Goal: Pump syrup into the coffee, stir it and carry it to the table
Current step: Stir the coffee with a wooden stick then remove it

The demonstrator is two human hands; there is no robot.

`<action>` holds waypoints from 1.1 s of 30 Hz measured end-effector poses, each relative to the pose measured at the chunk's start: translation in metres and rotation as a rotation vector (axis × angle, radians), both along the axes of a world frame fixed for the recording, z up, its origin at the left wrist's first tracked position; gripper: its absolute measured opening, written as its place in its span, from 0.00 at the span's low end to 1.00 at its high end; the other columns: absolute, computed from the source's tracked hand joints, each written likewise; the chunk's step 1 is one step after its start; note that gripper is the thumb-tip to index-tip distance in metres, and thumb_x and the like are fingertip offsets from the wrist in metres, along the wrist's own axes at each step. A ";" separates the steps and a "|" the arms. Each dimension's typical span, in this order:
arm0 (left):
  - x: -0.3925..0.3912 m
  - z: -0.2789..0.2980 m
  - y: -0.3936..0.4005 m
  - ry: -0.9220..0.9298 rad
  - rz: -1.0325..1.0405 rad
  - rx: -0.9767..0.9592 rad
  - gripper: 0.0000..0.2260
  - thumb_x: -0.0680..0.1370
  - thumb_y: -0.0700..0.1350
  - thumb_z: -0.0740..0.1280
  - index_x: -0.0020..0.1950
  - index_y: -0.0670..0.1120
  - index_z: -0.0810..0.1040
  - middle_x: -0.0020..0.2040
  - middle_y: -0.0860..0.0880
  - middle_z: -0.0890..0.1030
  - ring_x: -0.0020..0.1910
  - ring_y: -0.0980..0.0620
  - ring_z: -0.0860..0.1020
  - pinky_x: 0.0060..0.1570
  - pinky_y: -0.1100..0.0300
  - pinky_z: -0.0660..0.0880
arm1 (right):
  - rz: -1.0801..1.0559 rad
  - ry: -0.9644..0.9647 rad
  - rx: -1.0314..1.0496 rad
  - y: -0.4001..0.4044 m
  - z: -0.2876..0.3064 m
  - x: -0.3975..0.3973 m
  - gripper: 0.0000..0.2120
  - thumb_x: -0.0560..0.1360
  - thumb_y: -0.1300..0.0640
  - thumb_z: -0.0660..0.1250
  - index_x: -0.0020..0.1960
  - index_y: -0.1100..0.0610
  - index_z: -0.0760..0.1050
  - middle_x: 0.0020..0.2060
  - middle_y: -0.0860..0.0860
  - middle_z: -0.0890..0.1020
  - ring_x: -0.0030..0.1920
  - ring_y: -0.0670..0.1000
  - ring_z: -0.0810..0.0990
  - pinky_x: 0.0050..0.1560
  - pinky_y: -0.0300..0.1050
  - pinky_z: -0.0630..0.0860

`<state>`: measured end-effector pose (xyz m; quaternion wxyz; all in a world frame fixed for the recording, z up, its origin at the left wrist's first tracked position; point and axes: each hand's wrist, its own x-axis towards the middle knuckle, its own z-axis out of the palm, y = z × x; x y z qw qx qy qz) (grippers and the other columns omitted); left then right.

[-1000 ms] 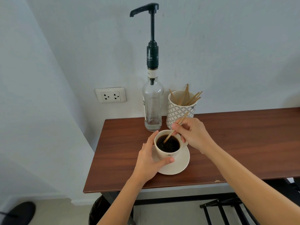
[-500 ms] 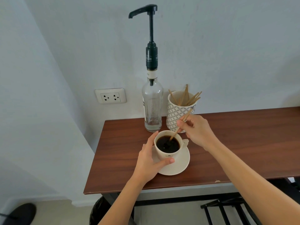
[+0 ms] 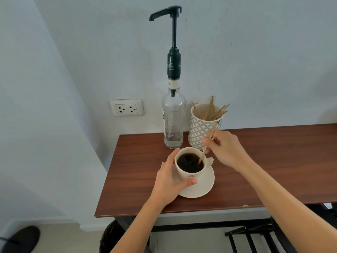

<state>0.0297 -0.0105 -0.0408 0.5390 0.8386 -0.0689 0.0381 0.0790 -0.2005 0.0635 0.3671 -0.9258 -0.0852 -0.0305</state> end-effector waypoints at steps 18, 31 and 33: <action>0.000 -0.003 0.001 -0.001 -0.005 -0.014 0.42 0.65 0.67 0.78 0.74 0.70 0.61 0.69 0.65 0.76 0.71 0.54 0.73 0.71 0.42 0.71 | 0.098 -0.055 0.097 0.034 -0.002 -0.010 0.08 0.80 0.54 0.66 0.45 0.56 0.80 0.34 0.49 0.85 0.33 0.38 0.81 0.42 0.34 0.74; 0.000 -0.002 0.000 0.009 -0.005 -0.022 0.42 0.65 0.67 0.79 0.74 0.71 0.61 0.70 0.64 0.76 0.72 0.52 0.72 0.71 0.41 0.71 | 0.098 -0.153 0.093 0.032 -0.007 -0.011 0.08 0.79 0.54 0.66 0.45 0.56 0.80 0.34 0.49 0.85 0.38 0.46 0.83 0.47 0.41 0.79; 0.000 -0.001 0.000 0.001 -0.001 -0.013 0.41 0.65 0.66 0.79 0.72 0.73 0.61 0.70 0.65 0.75 0.73 0.54 0.71 0.73 0.42 0.70 | 0.024 -0.217 -0.020 0.023 -0.007 -0.005 0.08 0.79 0.51 0.65 0.46 0.53 0.80 0.35 0.48 0.84 0.40 0.49 0.83 0.47 0.48 0.80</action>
